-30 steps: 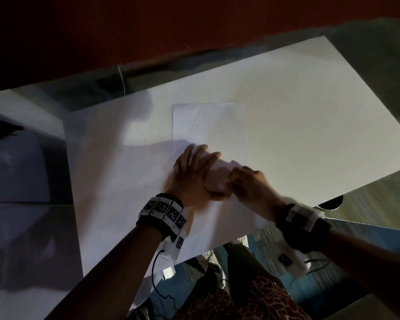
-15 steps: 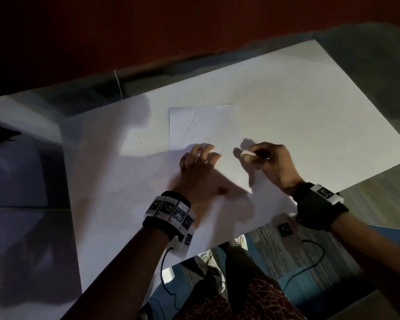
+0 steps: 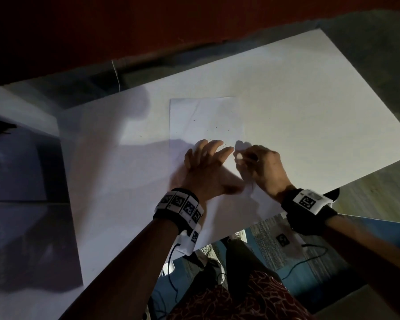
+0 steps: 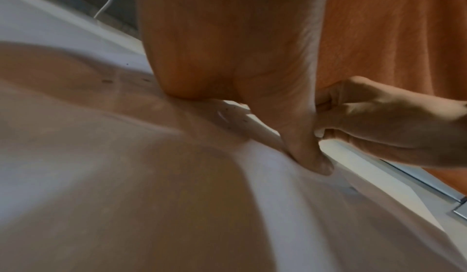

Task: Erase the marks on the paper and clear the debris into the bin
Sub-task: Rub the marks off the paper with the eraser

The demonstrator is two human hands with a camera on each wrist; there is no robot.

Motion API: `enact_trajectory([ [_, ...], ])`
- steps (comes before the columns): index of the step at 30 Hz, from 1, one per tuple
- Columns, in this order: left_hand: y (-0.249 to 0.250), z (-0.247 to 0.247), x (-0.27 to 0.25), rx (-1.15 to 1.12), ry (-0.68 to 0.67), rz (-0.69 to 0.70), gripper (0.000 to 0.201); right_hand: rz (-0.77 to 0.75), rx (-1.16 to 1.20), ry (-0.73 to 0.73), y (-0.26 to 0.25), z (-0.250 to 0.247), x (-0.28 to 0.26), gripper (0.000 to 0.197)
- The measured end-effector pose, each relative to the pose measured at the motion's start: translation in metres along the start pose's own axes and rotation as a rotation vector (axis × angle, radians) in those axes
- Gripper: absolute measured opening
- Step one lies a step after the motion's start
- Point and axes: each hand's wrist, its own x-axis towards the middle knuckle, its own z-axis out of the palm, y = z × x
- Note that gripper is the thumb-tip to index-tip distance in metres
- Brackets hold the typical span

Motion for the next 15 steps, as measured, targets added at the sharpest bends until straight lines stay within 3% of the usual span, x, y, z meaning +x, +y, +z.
enact_trajectory([
  [3,-0.006,0.001,0.0,0.011,-0.006,0.036,0.119,-0.112,-0.057,-0.149,-0.01,0.004,-0.018,0.01],
  [5,-0.008,-0.003,0.001,0.035,-0.051,0.05,0.12,-0.226,-0.119,-0.127,-0.005,-0.006,-0.015,0.018],
  [7,-0.009,-0.008,0.002,0.043,-0.116,0.051,0.12,-0.208,-0.168,-0.025,0.003,-0.015,-0.004,0.028],
  [10,-0.018,-0.009,0.001,0.05,-0.121,0.088,0.123,-0.167,-0.142,-0.036,-0.01,-0.009,-0.012,0.017],
  [13,-0.023,-0.007,0.0,0.067,-0.105,0.11,0.125,-0.322,-0.165,-0.162,-0.019,-0.002,-0.026,0.007],
  [15,-0.02,-0.008,0.001,0.097,-0.111,0.102,0.125,-0.293,-0.181,-0.107,-0.009,-0.011,-0.012,0.011],
])
